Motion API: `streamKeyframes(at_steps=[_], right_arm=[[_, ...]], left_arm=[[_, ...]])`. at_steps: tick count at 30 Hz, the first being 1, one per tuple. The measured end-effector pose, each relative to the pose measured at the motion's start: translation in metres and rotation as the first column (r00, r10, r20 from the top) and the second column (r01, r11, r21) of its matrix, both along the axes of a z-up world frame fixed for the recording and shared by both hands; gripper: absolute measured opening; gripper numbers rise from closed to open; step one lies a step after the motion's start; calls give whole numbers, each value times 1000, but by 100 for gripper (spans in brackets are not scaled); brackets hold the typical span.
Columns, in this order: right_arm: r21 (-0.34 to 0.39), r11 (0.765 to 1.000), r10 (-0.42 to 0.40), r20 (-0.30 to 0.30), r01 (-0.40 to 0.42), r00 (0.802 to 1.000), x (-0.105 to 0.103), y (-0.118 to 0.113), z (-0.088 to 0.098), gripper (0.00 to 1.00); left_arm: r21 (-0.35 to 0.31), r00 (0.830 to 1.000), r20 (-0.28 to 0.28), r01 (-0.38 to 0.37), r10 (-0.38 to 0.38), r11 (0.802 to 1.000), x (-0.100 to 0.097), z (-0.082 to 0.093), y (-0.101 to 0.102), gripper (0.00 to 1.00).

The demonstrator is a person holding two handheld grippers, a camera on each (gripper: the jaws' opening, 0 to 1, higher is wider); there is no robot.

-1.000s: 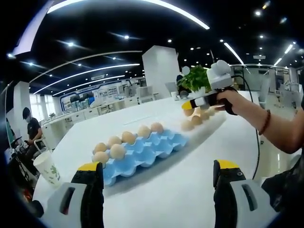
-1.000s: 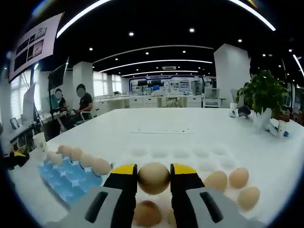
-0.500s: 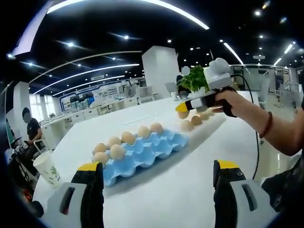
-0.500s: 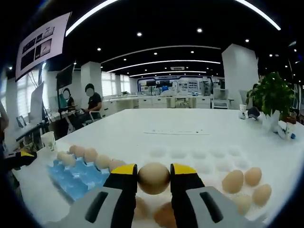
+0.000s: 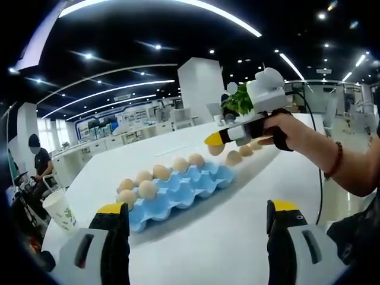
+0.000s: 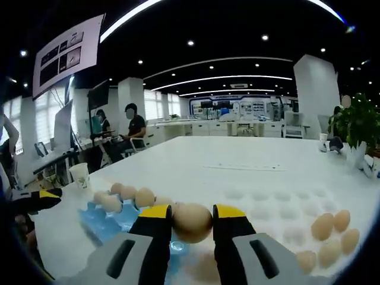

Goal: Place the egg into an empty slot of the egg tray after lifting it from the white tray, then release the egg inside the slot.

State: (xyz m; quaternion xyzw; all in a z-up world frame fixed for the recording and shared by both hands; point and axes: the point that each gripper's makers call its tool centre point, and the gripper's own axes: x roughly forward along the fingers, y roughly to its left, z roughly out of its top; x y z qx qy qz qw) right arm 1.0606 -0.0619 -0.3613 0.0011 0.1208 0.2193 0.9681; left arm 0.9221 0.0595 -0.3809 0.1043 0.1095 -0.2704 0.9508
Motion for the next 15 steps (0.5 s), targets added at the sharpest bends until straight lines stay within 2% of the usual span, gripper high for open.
streamKeyframes(at_steps=[8,15], right_arm=[[-3,998,59,11,-59,998,-2,25,4,28],[-12,996,89,10,-88,996,-3,37,0,28]], left_arm=[[-1,1000,2,-7,7,1000,-2,0,4,98],[-1,1000,-3,-13,13,1000,-3,-2,8,98]])
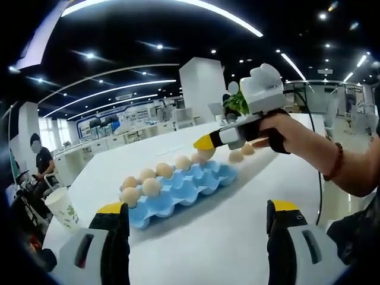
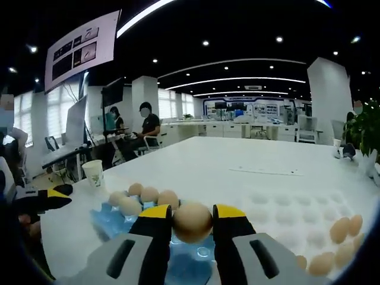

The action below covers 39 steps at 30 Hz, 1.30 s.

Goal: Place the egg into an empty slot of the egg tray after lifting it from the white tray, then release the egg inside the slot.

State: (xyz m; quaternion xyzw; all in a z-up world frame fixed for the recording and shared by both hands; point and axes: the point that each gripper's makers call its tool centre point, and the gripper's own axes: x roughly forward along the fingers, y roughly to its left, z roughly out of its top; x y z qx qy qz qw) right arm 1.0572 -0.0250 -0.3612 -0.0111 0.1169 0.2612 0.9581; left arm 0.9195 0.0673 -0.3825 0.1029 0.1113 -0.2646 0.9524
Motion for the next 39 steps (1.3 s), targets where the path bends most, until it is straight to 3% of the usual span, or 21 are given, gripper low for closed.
streamKeyframes(at_steps=[25,39], right_arm=[[-5,994,105,-10,-105,994,0,55,-7,28],[-16,988,152,-25,-152,988,4,79,-24,28]], left_arm=[[-1,1000,-5,-20,20,1000,5,0,11,98],[-13,1000,-26,1,-1,1000,9,-4,5,98]])
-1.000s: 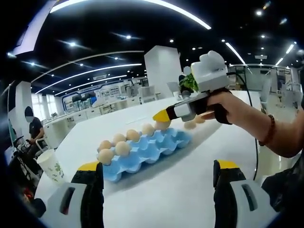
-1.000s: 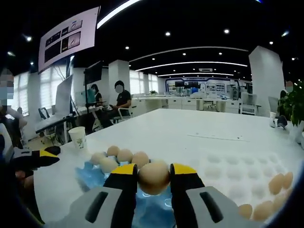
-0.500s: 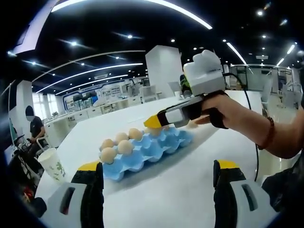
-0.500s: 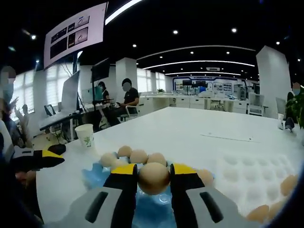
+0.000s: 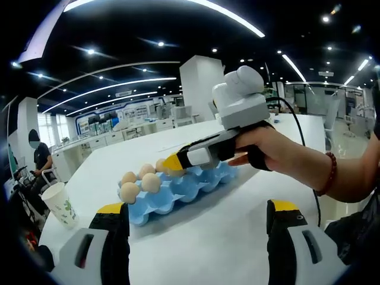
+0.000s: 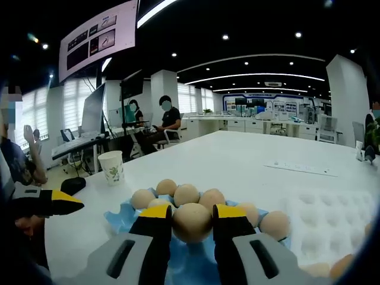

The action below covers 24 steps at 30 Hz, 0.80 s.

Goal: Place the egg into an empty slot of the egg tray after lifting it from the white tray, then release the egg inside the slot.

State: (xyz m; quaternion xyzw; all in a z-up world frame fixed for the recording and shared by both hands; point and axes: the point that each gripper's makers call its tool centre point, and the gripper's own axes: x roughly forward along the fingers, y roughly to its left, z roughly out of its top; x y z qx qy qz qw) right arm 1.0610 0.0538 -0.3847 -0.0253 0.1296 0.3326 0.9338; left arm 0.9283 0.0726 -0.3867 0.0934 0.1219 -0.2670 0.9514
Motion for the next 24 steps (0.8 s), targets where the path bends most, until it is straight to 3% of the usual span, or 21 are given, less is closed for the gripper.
streamKeyframes(at_steps=[10,24], right_arm=[[-55,998,28,8,-28,1000,6,9,-17,28],[-14,999,29,10,-29,1000,7,6,-20,29]], left_arm=[[-5,1000,2,-16,16,1000,4,2,7,98],[-9,1000,-2,-21,21,1000,9,0,8,98]])
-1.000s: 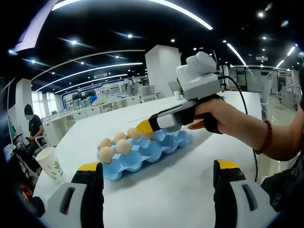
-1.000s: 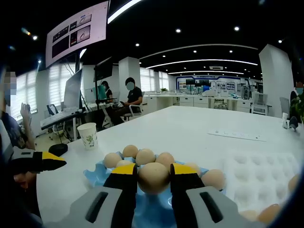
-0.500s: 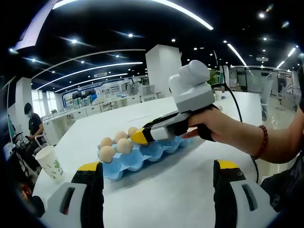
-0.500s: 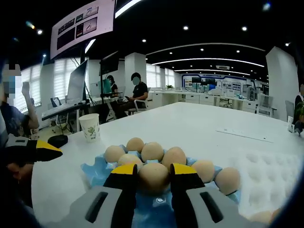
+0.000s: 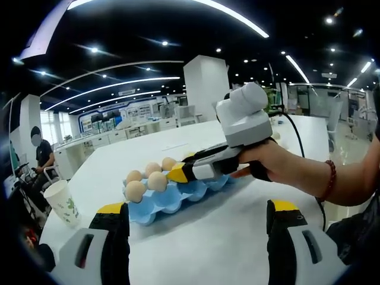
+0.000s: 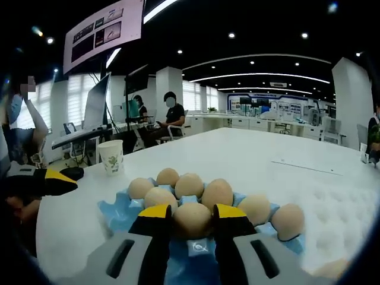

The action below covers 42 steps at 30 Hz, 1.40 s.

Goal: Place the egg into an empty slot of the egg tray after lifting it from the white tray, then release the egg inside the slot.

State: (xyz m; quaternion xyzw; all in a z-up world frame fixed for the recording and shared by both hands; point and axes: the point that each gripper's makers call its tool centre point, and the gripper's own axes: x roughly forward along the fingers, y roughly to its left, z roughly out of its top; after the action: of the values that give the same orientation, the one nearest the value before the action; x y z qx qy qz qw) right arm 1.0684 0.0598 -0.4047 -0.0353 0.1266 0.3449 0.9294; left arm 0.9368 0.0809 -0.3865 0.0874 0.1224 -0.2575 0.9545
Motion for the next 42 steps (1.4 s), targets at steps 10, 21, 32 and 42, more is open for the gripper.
streamKeyframes(at_steps=[10,21,32,42], right_arm=[[75,997,-4,17,3,1000,-1,-4,10,38],[28,999,-28,59,26,998,-4,-17,24,52],[76,997,-26,27,24,999,-7,-32,30,71],[48,997,-60,27,58,998,-5,-52,32,82]], left_arm=[[-1,1000,5,-3,3,1000,0,1,-2,98],[-9,1000,9,1,-1,1000,2,2,-4,98],[-14,1000,15,-5,5,1000,4,5,-3,100],[-28,1000,27,-1,2,1000,5,9,-7,100]])
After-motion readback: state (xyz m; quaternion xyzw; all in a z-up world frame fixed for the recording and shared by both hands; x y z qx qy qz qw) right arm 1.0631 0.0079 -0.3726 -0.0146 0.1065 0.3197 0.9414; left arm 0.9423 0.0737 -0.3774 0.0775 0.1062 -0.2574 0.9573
